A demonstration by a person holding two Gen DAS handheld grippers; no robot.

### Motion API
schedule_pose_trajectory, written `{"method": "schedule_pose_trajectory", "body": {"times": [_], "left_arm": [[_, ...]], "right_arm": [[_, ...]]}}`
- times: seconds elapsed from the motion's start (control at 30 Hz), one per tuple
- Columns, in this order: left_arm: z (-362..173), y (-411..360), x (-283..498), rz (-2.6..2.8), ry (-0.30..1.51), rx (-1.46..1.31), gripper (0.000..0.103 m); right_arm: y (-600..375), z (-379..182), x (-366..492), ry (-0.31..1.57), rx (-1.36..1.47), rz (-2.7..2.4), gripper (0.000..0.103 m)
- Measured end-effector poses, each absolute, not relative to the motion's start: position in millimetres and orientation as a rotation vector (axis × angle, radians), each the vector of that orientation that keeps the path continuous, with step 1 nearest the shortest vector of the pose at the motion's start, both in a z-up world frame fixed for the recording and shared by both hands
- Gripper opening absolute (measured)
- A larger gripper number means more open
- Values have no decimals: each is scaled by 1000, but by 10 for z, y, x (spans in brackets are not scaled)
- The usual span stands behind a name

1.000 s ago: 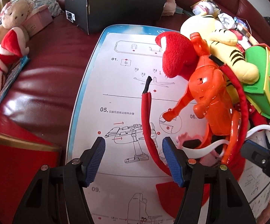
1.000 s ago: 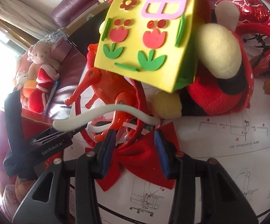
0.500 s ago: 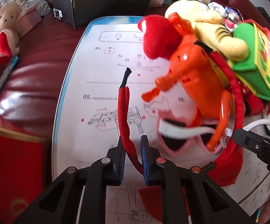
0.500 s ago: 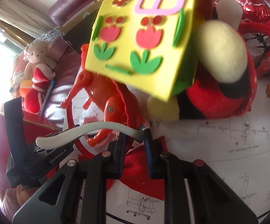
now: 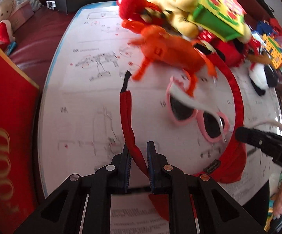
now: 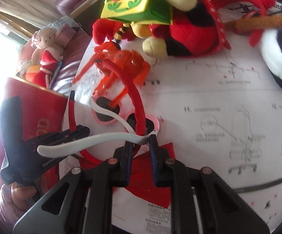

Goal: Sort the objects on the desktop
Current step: 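Close the left tool on the red headband band while the right tool grips it, then hold the red headband with both tools and pull it free of the sunglasses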

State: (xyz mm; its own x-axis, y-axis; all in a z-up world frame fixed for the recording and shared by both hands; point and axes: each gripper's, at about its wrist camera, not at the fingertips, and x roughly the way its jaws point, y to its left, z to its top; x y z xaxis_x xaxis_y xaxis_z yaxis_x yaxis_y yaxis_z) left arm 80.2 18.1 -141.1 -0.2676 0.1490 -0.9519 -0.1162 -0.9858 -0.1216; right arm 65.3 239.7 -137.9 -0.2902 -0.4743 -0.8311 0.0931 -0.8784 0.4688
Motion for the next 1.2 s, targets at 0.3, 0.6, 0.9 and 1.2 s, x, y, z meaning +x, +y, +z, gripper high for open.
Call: {"method": "schedule_pose_trajectory", "body": {"times": [0.3,0.6,0.9,1.2], "left_arm": [[-1414,200,1067,2382,-26,-1804,15],[-1422,96,1117,2386,-67,-1824,15],[-1392,101,1152,2333,-112,-1818,15],[-1355,195,1137,2340,-48,-1774,15]], "right_arm": [[2699,-1167,862,-566,1540,-2352,23],[2724,-1090,977,-555,1522,-2340,27],[2300,-1170,983,-393,1543,-2272,27],[2240,-1238,891,-360,1561,-2288,27]]}}
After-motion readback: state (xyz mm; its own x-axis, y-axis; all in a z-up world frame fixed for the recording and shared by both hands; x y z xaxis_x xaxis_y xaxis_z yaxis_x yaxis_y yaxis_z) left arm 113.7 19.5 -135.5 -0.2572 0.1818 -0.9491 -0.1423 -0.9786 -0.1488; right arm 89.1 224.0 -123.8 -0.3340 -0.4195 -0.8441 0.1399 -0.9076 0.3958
